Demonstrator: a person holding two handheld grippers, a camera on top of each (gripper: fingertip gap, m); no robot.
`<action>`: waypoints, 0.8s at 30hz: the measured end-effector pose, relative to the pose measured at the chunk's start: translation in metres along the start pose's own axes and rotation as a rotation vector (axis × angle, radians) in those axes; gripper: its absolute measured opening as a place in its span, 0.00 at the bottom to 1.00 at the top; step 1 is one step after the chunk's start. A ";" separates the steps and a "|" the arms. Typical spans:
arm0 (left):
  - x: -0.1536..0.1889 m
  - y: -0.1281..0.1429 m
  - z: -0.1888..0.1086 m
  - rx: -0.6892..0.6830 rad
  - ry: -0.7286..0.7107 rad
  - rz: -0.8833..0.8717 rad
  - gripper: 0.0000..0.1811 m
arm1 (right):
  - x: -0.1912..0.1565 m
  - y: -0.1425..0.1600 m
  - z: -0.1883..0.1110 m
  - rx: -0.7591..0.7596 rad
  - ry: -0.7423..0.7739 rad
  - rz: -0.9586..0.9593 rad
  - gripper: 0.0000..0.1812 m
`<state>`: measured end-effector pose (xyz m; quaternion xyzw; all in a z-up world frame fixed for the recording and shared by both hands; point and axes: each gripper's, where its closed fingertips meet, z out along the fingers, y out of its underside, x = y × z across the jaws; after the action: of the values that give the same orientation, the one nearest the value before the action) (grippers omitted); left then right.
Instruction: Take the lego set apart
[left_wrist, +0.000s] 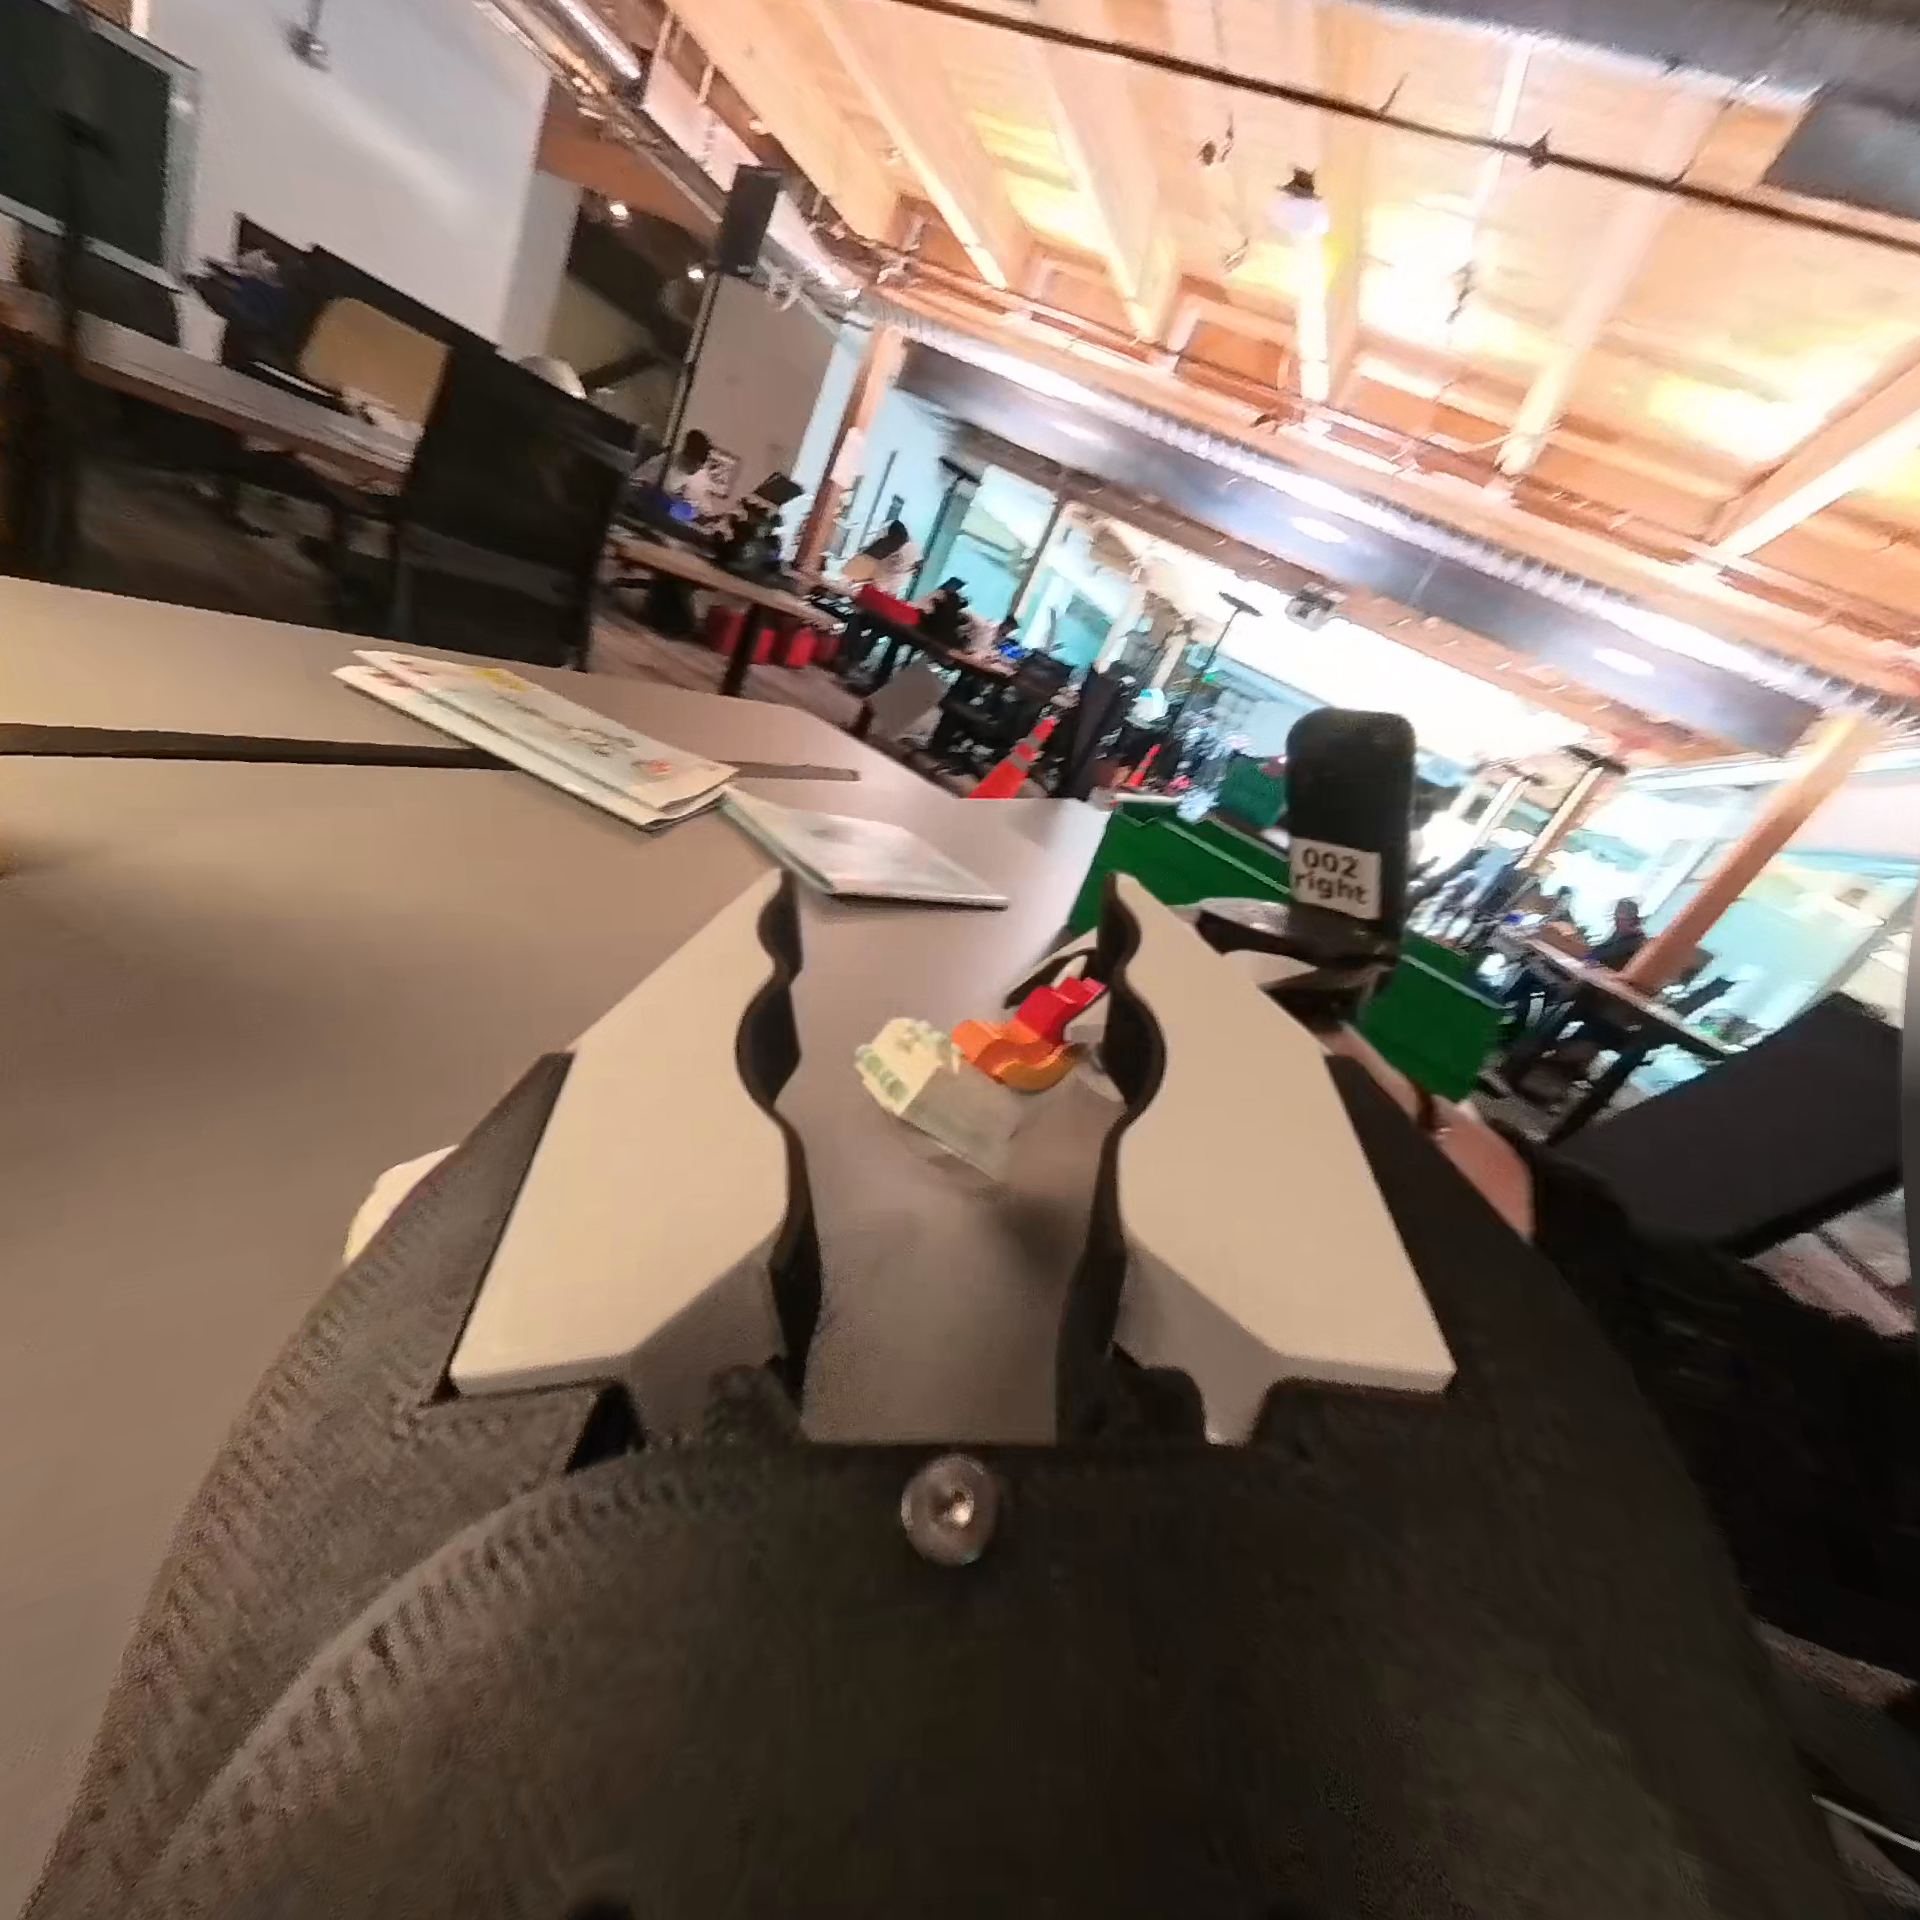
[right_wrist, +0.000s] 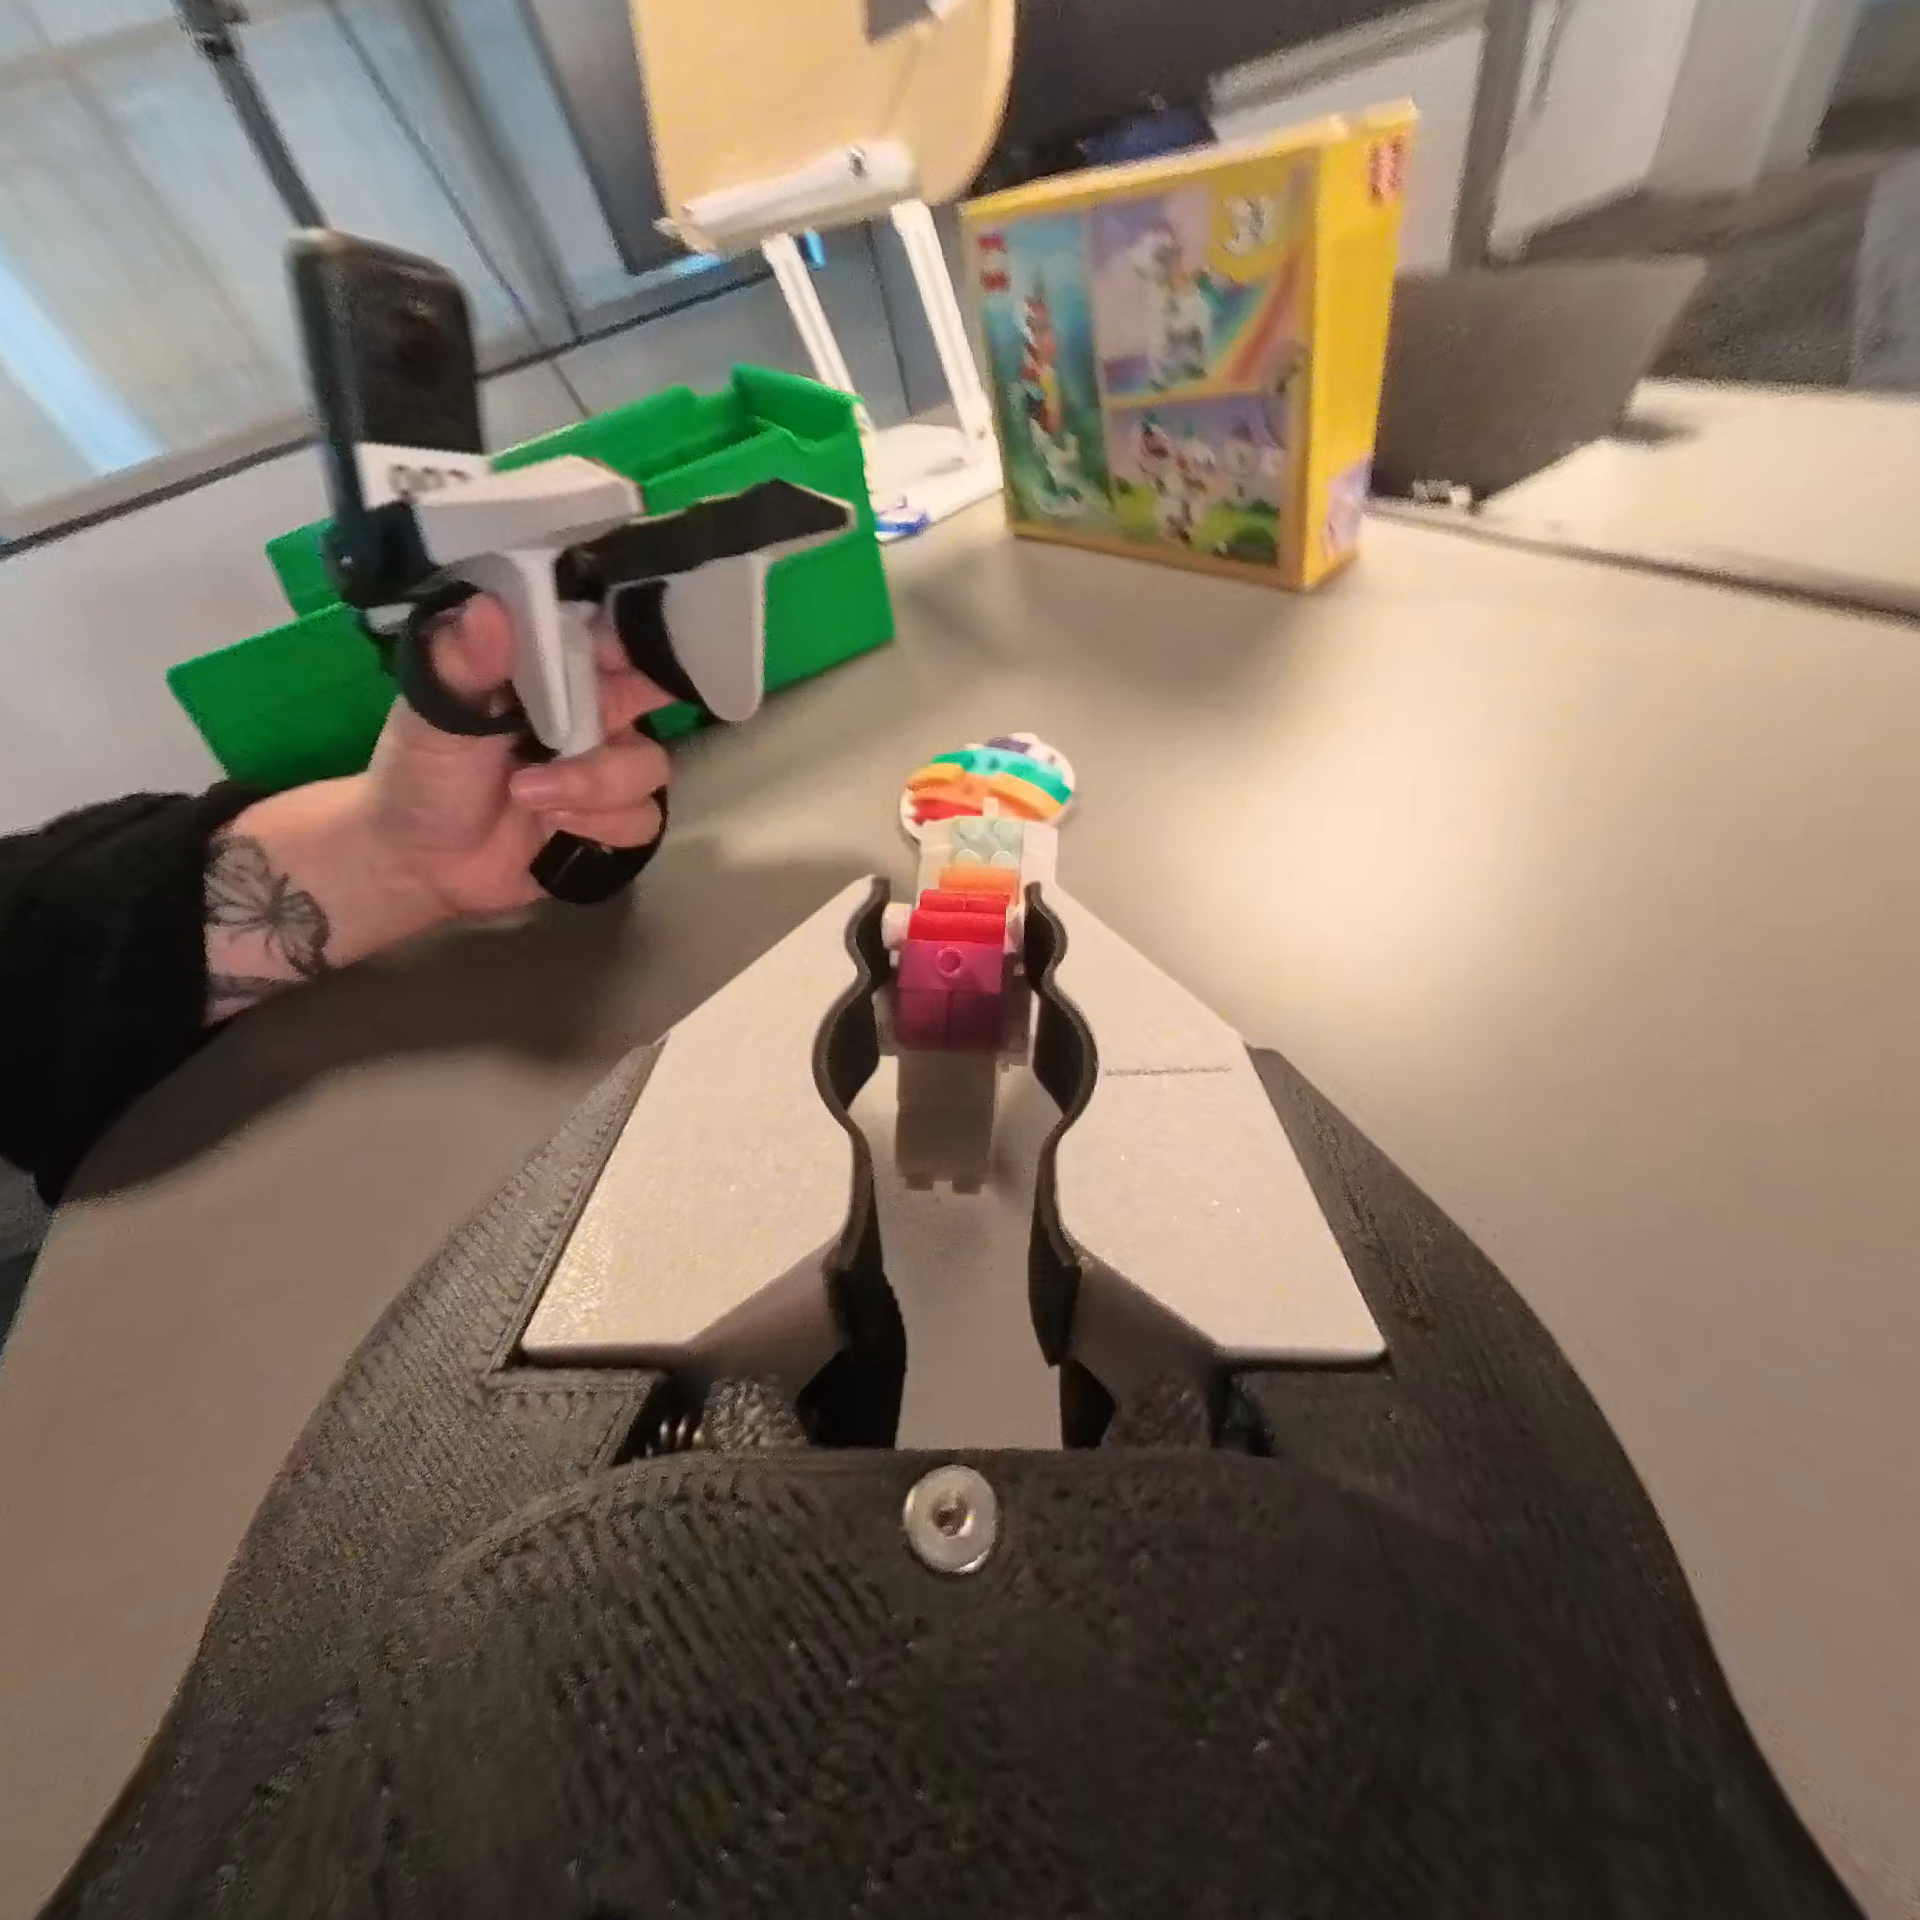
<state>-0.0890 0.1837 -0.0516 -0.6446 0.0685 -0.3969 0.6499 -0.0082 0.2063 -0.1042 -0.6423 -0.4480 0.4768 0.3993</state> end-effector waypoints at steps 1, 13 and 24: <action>-0.004 0.001 0.000 -0.007 -0.031 0.017 0.31 | 0.004 0.002 -0.001 -0.006 0.005 0.043 0.13; 0.016 0.044 0.018 -0.220 0.086 -0.022 0.36 | -0.008 -0.017 -0.009 0.142 -0.181 0.242 0.13; 0.085 0.056 0.016 -0.261 0.453 0.017 0.23 | -0.079 -0.049 -0.031 0.350 -0.519 0.032 0.13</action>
<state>0.0019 0.1365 -0.0636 -0.6170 0.2681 -0.5134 0.5328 0.0009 0.1422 -0.0306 -0.4276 -0.4362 0.7008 0.3685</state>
